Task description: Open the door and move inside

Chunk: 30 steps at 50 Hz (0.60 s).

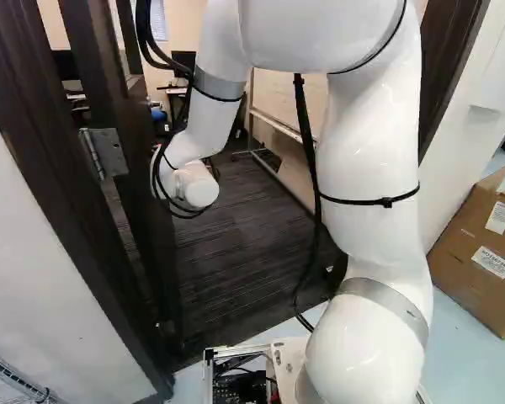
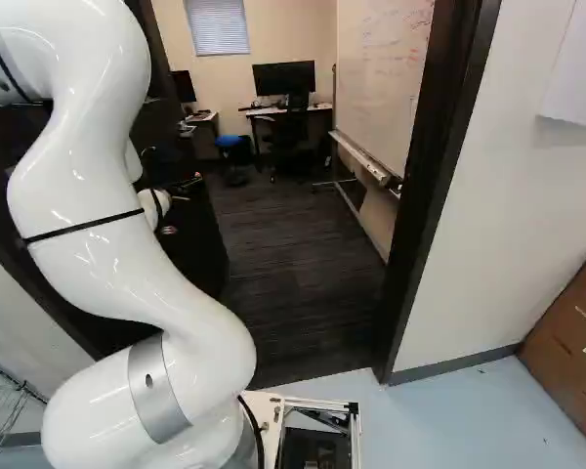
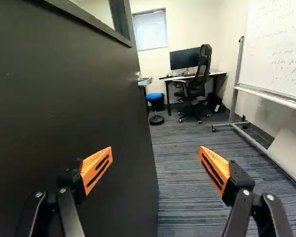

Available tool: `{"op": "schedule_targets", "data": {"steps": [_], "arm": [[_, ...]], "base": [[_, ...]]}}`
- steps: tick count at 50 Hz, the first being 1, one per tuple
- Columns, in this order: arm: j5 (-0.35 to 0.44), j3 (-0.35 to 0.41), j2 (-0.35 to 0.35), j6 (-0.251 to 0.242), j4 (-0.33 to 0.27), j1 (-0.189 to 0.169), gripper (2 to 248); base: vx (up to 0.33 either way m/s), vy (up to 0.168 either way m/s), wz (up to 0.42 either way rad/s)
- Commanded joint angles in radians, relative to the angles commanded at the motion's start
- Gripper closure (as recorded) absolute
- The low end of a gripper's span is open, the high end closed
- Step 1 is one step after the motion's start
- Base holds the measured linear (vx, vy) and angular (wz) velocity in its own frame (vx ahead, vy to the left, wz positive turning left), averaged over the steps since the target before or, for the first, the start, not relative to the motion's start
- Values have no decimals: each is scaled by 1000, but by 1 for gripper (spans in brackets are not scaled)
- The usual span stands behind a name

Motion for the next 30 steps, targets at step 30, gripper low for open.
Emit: {"op": "schedule_targets", "data": {"steps": [30], "arm": [[0, 0, 0, 0, 0, 0, 3]], "base": [[0, 0, 0]]}}
